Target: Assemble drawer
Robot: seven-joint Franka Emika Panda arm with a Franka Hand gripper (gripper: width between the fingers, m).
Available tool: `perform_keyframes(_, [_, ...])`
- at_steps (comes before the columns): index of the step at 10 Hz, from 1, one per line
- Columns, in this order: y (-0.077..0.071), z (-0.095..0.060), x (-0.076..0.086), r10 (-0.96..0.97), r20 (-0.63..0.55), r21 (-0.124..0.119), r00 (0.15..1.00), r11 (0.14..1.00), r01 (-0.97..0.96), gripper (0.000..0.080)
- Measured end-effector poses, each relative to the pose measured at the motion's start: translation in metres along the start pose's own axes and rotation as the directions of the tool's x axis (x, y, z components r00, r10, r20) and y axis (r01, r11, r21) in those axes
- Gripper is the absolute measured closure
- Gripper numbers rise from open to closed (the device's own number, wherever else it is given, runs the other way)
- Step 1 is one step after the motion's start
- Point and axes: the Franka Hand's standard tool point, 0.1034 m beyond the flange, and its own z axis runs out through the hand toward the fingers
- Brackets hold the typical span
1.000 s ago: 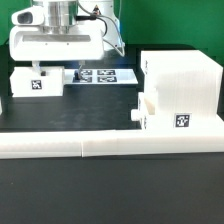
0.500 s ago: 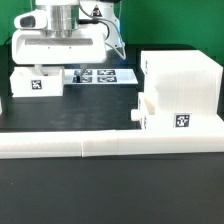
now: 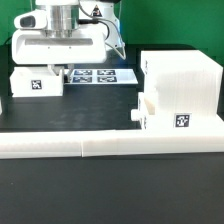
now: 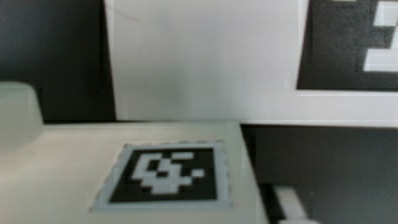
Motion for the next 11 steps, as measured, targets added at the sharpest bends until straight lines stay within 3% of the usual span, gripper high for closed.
perform_keyframes(5, [-0.001,0.0,0.001,-0.003,-0.001,0.0,1.0,1.0,0.003,0.0758])
perform_keyframes(6, [-0.008,-0.004,0.006,-0.025,-0.01,-0.001,1.0,1.0,0.025,0.0758])
perform_keyframes(9, [-0.038,-0.023,0.03,-0.109,-0.039,0.004,0.993,0.994,0.109,0.0757])
perform_keyframes(11, [-0.048,-0.033,0.061,-0.132,-0.042,0.026,0.99,0.991,0.133,0.0757])
